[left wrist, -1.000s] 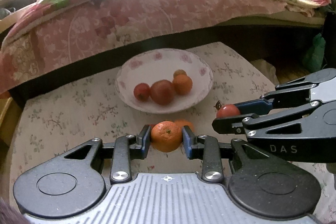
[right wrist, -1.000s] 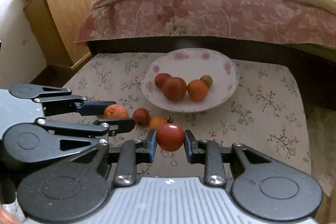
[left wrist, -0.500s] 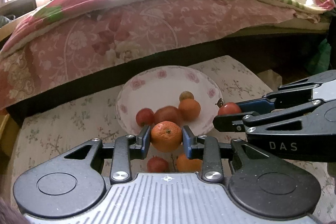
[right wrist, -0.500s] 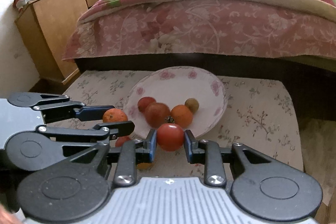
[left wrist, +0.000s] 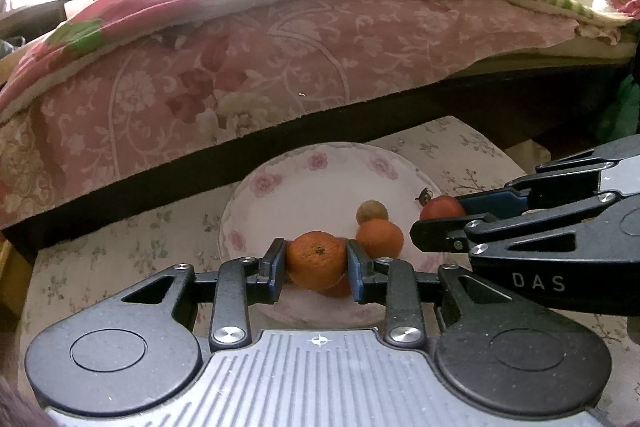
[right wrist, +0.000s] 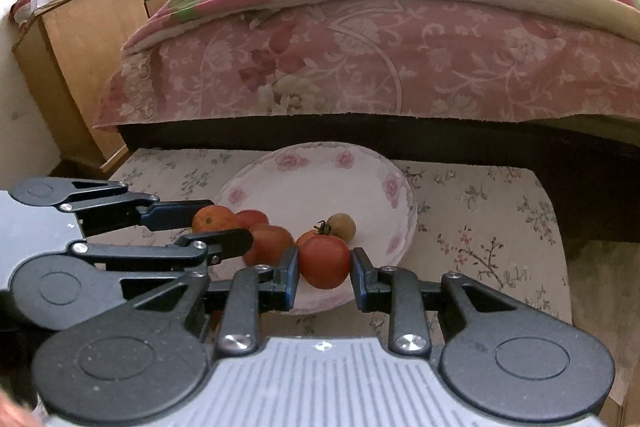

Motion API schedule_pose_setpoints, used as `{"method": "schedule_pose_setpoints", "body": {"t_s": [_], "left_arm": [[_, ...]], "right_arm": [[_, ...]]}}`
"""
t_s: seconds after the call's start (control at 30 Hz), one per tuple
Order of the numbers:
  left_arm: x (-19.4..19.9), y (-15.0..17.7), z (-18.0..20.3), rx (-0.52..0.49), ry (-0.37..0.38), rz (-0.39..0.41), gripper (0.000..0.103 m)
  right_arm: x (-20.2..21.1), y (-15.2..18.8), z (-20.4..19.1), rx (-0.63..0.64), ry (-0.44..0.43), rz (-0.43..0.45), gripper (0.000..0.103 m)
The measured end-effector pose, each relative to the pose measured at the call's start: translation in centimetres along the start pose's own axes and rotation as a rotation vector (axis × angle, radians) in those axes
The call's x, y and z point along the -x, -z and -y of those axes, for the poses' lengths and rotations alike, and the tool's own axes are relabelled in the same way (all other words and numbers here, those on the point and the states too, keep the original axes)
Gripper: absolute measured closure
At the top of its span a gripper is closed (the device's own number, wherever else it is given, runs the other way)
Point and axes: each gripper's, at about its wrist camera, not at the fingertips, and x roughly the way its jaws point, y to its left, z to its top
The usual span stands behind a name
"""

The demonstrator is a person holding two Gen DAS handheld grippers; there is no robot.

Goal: Organize fruits
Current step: 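Carry the tangerine and red tomato in both tools over the plate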

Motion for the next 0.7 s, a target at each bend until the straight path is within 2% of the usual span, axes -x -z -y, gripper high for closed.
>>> {"method": "schedule_pose_setpoints", "body": {"t_s": [0.7], "left_arm": [[-3.0, -0.6, -0.9, 0.008, -0.01, -0.004, 0.065]], "right_arm": [[-2.4, -1.1, 0.9, -0.018, -0.002, -0.003, 0.074]]}}
